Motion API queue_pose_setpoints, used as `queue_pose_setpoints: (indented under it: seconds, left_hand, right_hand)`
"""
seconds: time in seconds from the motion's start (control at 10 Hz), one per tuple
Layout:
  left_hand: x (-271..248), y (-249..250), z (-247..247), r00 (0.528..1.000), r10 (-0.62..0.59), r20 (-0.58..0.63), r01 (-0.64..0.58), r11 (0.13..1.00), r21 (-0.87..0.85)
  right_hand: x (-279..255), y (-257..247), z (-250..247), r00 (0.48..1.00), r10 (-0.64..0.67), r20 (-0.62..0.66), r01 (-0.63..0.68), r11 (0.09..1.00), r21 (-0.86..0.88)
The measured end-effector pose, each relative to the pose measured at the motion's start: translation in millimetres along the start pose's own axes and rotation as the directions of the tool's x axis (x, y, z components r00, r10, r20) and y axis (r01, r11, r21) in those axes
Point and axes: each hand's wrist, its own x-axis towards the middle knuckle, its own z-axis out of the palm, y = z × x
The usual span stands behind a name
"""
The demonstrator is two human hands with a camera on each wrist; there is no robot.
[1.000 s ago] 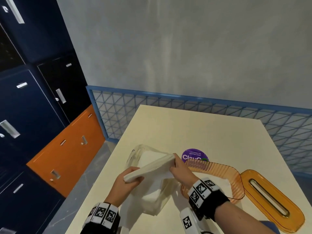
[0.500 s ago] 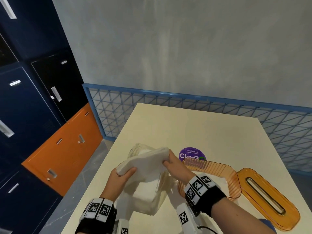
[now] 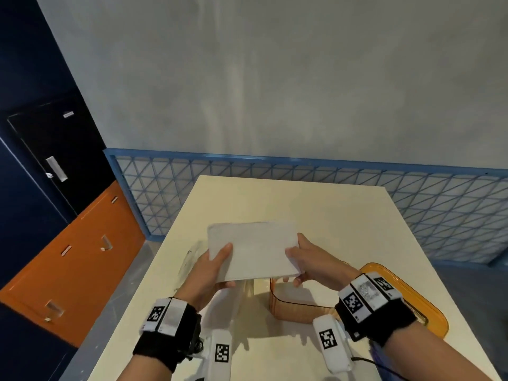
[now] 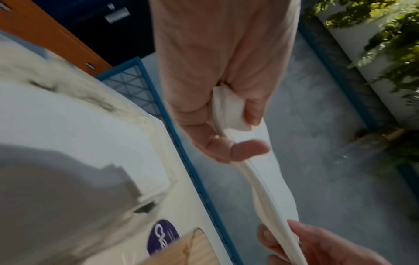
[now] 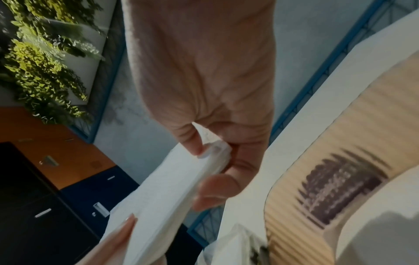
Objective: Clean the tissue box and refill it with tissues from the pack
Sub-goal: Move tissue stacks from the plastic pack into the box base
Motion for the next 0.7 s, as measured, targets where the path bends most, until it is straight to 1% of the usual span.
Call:
queue_pose_setpoints:
  seconds: [0.1,0.2,0.3,0.4,0.5,0.6,0.7]
  left_hand:
    - [7,0,28,0.997,0.064,0.052,-0.069,0.993,0.097]
    - [15,-5,55,0.994,0.107,-0.017,-0.097,0.946,0.309]
    - [23,-19,75,0.996,0.074,-0.044,-0.046,0.892,0.45]
    - [31,-40,83,0.995,0.069,-0.076,-0.015,0.832,0.554]
    - [31,-52,84,0.991,0.076,-0.107,0.005,0.79,0.613]
    - [28,-61,84,0.997,0.014,-0.082,0.041,0.777,0.628]
    - [25,-65,84,1.0,0.005,-0.027,0.014,0.774,0.633]
  right_hand:
    - [-15,9,-26,0.999,0.001,-0.048,-0.002,1.0,-0.008]
    - [-25,28,-54,0.992,0.085,-0.093,-0.082,0.996,0.042]
    - [-28,50,-74,0.965,0.232,-0.125,-0.219,0.97,0.106]
    - [-25,63,-80,0.923,0.349,-0.161,-0.337,0.936,0.098]
    - [-14,74,-74,0.881,0.408,-0.239,-0.403,0.912,0.071]
    - [-2,79,-60,0.838,0.451,-0.308,-0.465,0.885,0.031]
    - [2,66,-46,0.833,0.424,-0.355,-0.522,0.814,-0.253]
